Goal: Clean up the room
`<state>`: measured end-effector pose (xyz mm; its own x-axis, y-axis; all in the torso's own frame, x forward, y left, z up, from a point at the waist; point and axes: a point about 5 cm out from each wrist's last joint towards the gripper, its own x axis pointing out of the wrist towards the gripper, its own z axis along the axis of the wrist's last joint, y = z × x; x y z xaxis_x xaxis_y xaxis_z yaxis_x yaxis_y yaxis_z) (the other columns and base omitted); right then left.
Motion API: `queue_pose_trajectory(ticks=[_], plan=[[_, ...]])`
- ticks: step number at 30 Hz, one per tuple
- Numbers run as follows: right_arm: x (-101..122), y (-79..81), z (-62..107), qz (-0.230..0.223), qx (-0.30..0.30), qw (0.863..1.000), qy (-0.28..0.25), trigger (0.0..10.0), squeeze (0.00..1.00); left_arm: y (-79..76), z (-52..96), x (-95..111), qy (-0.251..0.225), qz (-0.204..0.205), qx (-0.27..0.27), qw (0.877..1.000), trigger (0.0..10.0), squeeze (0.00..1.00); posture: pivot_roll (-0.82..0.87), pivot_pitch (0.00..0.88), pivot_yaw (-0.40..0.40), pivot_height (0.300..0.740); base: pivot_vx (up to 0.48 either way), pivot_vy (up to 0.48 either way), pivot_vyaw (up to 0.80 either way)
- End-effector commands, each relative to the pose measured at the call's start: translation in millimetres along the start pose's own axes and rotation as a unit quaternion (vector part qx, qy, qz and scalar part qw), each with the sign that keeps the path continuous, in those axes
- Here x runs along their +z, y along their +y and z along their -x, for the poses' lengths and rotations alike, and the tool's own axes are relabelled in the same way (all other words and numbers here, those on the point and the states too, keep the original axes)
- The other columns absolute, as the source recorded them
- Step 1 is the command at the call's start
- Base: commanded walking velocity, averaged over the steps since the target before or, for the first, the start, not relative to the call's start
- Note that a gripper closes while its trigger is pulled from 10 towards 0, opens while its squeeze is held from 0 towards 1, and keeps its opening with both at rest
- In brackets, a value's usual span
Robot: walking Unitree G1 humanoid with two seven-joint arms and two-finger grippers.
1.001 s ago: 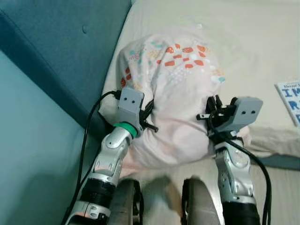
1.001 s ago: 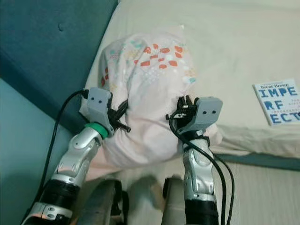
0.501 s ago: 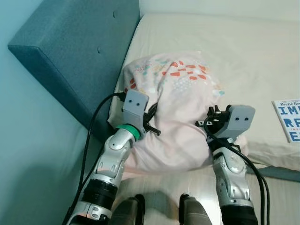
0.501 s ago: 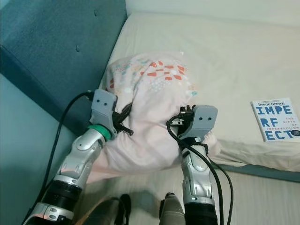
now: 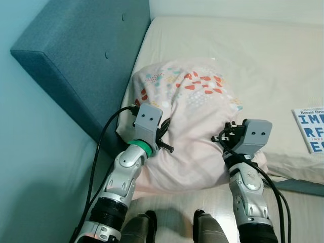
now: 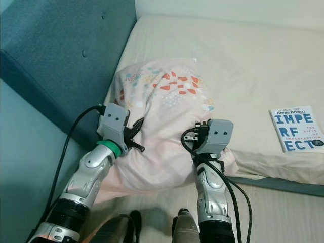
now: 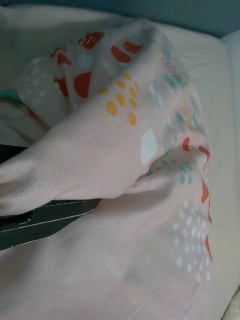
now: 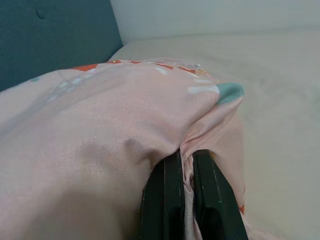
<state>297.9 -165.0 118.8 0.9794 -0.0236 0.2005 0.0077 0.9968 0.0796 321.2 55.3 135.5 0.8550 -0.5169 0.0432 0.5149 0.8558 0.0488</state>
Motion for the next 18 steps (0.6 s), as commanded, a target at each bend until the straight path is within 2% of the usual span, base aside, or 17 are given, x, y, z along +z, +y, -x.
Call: queue_pose_trajectory(ticks=[1,5,18], plan=[[-4.0,7.9,3.9,0.007,0.019,1.000,0.001,10.0,0.00,-6.1,1.5,-1.5,-0.009,-0.014,-0.012,1.000,10.0,0.00,0.00,0.153,0.112,0.740,0.000,0.000,0.00],[-4.9,9.4,4.6,0.015,0.023,1.000,-0.003,10.0,0.00,-4.0,2.5,-3.5,-0.011,-0.026,-0.007,1.000,10.0,0.00,0.00,0.153,0.110,0.740,0.000,0.000,0.00],[-4.6,5.3,2.0,0.013,0.004,1.000,-0.011,10.0,0.00,-3.2,3.0,-3.8,-0.020,-0.021,-0.013,0.999,10.0,0.00,0.00,0.152,0.108,0.740,0.000,0.000,0.00]])
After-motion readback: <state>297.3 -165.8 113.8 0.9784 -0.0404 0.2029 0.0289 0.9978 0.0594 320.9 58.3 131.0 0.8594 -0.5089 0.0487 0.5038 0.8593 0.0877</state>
